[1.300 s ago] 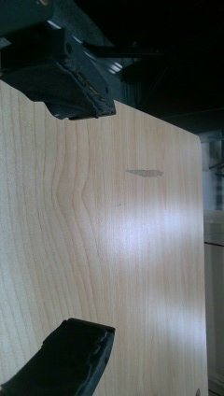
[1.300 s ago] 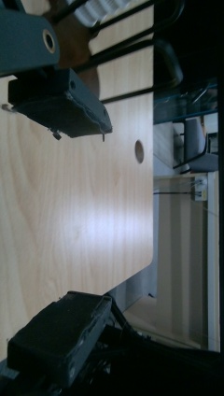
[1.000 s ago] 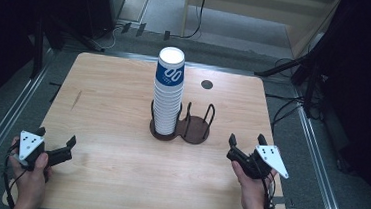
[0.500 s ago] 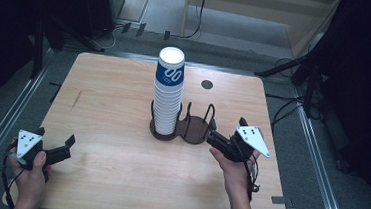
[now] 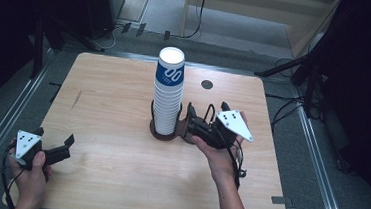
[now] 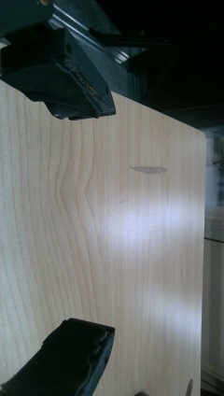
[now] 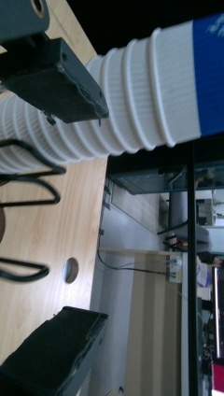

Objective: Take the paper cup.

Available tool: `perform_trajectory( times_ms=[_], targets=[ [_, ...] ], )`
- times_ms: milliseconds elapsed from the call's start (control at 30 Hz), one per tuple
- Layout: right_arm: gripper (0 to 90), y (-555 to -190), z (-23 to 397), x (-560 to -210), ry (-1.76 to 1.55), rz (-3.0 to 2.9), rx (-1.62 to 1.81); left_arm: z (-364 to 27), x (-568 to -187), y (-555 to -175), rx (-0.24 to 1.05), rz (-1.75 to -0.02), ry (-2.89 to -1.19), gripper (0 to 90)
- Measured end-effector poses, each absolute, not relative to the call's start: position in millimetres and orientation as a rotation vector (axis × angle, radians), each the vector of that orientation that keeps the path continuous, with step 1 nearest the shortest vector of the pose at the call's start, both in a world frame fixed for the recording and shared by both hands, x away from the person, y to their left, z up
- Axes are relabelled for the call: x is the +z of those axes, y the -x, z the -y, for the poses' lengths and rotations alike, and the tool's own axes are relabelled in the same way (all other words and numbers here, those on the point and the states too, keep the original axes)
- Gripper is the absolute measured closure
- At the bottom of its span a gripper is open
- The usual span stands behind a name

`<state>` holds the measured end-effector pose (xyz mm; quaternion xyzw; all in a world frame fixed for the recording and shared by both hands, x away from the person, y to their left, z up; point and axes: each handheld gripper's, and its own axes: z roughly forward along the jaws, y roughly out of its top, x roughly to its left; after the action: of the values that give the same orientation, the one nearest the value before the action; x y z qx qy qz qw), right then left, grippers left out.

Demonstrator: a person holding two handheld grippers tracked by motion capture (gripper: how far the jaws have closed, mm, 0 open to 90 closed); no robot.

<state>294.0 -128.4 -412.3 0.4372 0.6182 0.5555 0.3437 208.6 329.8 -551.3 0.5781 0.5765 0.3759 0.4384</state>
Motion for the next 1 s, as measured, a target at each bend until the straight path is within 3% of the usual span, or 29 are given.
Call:
perform_trajectory(
  times_ms=[600, 1000],
  targets=[
    [4.5, -307.8, 71.8, -391.8, -1.048, -1.67, 1.499, -325.2, -551.0, -210.6, 1.071, -1.55, -1.412, 0.0],
    [5.3, -321.4, 46.3, -385.2, -1.075, -1.658, 1.48, -326.3, -550.7, -214.9, 1.037, -1.544, -1.445, 0.0]
  ],
)
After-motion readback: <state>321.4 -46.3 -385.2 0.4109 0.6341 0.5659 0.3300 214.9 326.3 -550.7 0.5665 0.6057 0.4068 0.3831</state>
